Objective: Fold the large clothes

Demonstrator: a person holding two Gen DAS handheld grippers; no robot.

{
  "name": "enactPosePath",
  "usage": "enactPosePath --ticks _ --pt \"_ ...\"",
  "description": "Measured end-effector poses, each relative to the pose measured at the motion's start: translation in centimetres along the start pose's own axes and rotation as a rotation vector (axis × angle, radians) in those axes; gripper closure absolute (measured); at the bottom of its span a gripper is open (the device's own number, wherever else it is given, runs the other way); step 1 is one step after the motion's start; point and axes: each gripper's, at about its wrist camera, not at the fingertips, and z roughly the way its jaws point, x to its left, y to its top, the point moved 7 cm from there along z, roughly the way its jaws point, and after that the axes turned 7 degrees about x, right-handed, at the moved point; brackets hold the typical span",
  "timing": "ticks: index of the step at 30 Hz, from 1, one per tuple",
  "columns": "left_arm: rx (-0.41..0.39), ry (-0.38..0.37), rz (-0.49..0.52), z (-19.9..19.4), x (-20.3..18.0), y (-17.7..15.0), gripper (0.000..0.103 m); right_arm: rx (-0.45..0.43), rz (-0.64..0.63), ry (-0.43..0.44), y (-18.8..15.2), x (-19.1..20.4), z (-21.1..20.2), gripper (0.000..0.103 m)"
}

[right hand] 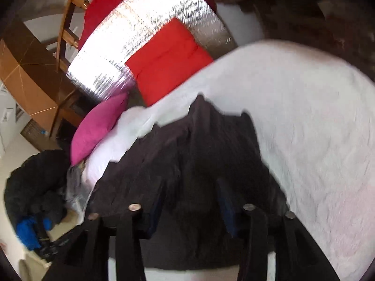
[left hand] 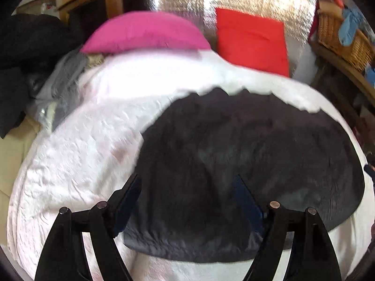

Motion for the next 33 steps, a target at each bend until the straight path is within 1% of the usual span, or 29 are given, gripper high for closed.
enactPosePath --ticks 1,3,4,5,8,10,11,13,15,18,19,20,21,23,24,26,29,31,33 --pt "-0.006 0.018 -0.019 0.0 0.7 0.4 0.021 -0.017 0.001 -0.019 0.5 0.0 0.2 0.041" --pt "0.005 0.037 -0.061 0.5 2.4 0.8 0.021 -0.035 0.000 -0.067 1.4 -0.4 0.7 0.033" --pt "0.017 0.040 -0.079 0.8 3.1 0.8 0.021 -0.042 -0.007 -0.105 1.9 -0.6 1.2 0.031" --pt "0.041 0.044 -0.116 1.4 4.3 0.7 0.021 -0.039 -0.011 -0.135 2.3 -1.1 1.7 0.031" --pt "0.086 0.045 -0.192 2.8 6.8 0.1 0.021 -0.002 0.027 -0.143 2.5 -3.1 2.8 0.031" --pt "0.107 0.041 -0.207 3.7 7.4 0.0 0.021 0.009 0.051 -0.133 2.8 -4.1 3.6 0.031" --pt "0.142 0.055 -0.207 4.7 7.7 -0.5 0.021 0.026 0.050 -0.141 2.8 -4.4 4.1 0.031" --pt "0.183 0.059 -0.202 6.0 7.6 -1.1 0.021 0.096 0.054 -0.196 2.2 -5.6 5.7 0.032" --pt "0.183 0.054 -0.206 5.9 7.6 -1.2 0.021 0.123 0.082 -0.175 2.0 -6.0 6.4 0.032" --pt "0.156 0.030 -0.218 4.5 7.7 -0.6 0.021 0.100 0.059 -0.163 2.5 -5.4 5.1 0.032" --pt "0.142 0.011 -0.233 4.2 7.8 -0.3 0.021 0.079 0.050 -0.142 2.8 -4.9 4.2 0.031" --pt "0.119 -0.023 -0.248 3.2 7.6 0.0 0.021 0.055 0.042 -0.107 3.0 -4.3 3.2 0.031" --pt "0.106 -0.045 -0.249 2.7 7.4 0.3 0.021 0.047 0.035 -0.082 3.1 -3.8 2.7 0.031" --pt "0.076 -0.112 -0.226 1.1 6.1 0.8 0.021 0.024 0.003 -0.014 3.2 -2.0 0.9 0.031" --pt "0.068 -0.126 -0.217 1.2 5.6 0.9 0.021 0.017 -0.010 0.008 3.1 -1.3 0.5 0.031" --pt "0.049 -0.168 -0.188 0.1 4.1 0.9 0.021 0.016 -0.041 0.061 2.6 0.5 -0.5 0.031" --pt "0.065 -0.243 -0.169 -0.7 2.3 0.3 0.021 0.018 -0.052 0.102 1.5 2.3 -1.5 0.031" --pt "0.094 -0.295 -0.199 -0.9 1.5 -0.7 0.021 0.013 -0.039 0.136 0.7 2.5 -2.5 0.031" --pt "0.129 -0.341 -0.240 -0.8 1.3 -1.9 0.020 0.003 0.002 0.156 0.0 2.2 -3.7 0.030"
